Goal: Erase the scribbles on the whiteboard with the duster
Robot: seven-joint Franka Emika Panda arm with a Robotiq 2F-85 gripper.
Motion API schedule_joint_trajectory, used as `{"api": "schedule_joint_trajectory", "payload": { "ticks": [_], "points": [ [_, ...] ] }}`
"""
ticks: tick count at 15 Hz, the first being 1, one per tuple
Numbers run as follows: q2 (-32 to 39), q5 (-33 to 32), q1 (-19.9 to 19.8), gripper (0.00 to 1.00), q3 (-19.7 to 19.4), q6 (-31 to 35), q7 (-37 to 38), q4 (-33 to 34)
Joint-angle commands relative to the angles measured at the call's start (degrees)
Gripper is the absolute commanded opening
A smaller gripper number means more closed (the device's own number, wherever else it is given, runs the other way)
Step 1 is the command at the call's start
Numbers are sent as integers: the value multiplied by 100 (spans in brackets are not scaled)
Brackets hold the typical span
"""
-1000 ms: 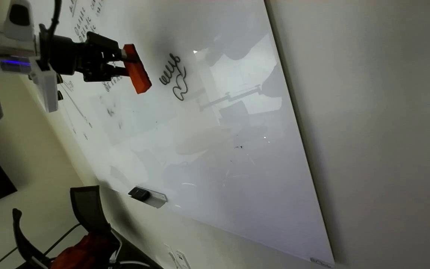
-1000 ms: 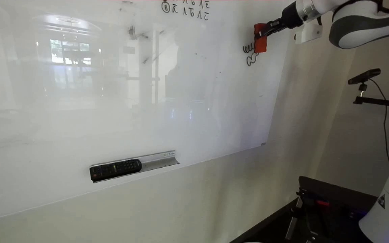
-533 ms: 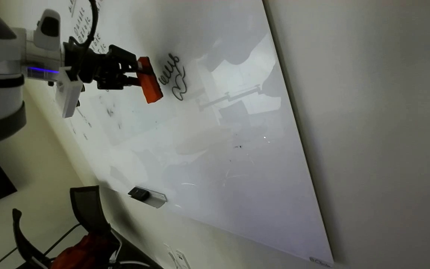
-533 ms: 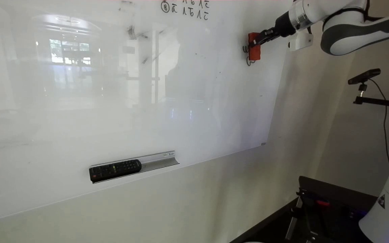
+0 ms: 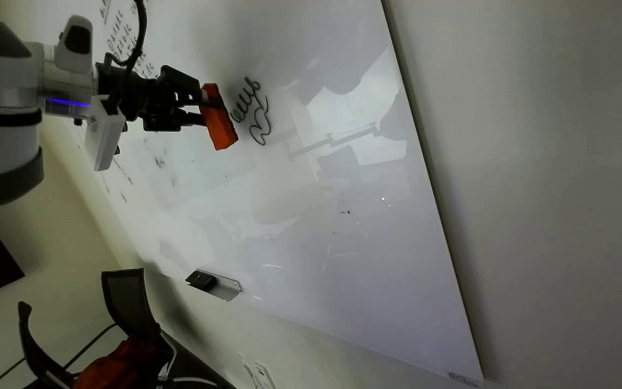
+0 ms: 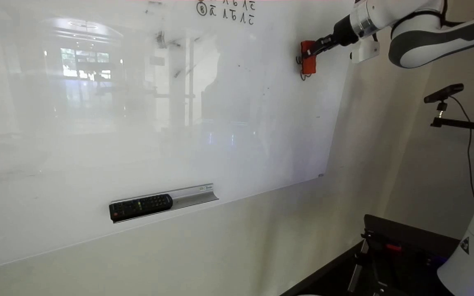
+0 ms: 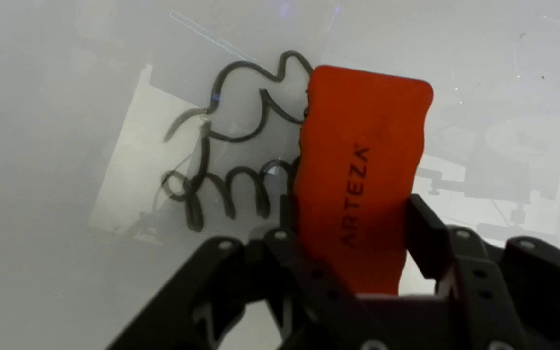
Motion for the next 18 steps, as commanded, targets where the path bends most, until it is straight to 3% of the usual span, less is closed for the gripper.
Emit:
{"api": "schedule_joint_trajectory", "payload": {
  "ticks": [1,6,7,12,18],
  "points": [
    [278,-97,187,30,-231,407,-489,246],
    [384,626,1055,30,-978,548,-1986,264],
    [516,1363,613,30,-652,822,-2644,194],
    [495,3313,767,30,-692,998,-4762,187],
    [418,4960,684,30,-613,983,-6208,118]
  ]
}}
